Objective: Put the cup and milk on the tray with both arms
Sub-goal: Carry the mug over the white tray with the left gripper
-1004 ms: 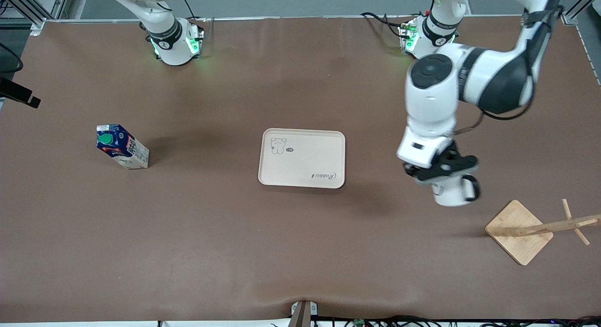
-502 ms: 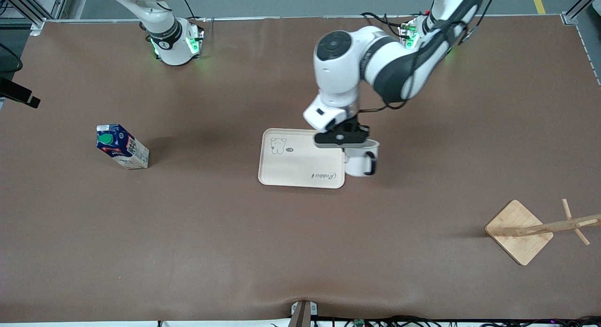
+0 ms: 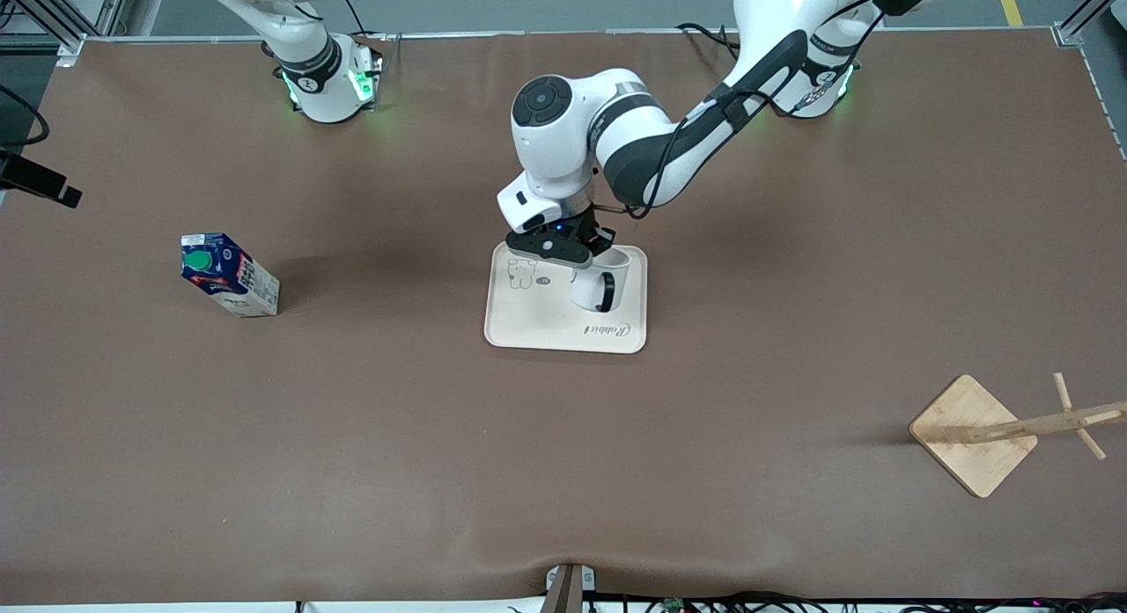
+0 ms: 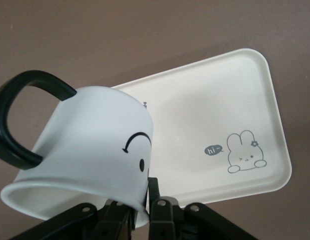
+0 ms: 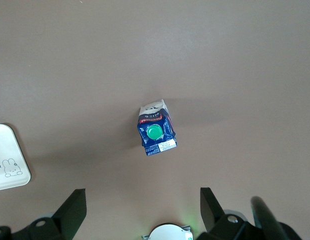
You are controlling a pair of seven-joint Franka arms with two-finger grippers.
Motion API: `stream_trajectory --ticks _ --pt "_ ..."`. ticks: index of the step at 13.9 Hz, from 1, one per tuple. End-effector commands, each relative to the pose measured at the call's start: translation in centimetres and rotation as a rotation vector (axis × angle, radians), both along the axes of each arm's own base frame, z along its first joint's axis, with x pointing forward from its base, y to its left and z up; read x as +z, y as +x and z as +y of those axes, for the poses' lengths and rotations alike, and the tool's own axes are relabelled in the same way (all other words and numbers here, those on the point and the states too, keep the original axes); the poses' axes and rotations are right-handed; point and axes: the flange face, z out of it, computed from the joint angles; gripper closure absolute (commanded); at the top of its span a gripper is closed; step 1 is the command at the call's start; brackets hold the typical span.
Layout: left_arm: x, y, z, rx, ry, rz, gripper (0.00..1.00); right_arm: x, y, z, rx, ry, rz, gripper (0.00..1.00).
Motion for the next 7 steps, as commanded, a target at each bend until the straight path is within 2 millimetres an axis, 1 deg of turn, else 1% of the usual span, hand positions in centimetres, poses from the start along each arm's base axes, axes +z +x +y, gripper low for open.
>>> stream_trajectory --ticks 1,3,5,6,7 --pt "0.3 0.7 -0.3 -0.077 -0.005 0.050 1.00 -1.1 0.8 -0.6 -0.024 0.016 0.017 0.00" --pt "-0.4 0.3 -0.6 -0.082 -0.004 0.068 1.00 -2.6 1.6 -1.2 -0.025 -0.001 0.039 0.00" --pt "-2.1 0.6 -0.2 -0.070 0.002 0.099 1.00 -5.4 2.9 -1.4 -0.014 0.007 0.085 0.00" --pt "-2.7 1.2 0.3 -0.049 0.004 0.122 1.00 -5.4 3.0 -1.3 -0.014 0.011 0.081 0.00" --pt "-3.5 1.8 1.4 -0.068 0.038 0.142 1.00 -5.6 3.1 -1.2 -0.011 0.008 0.082 0.00"
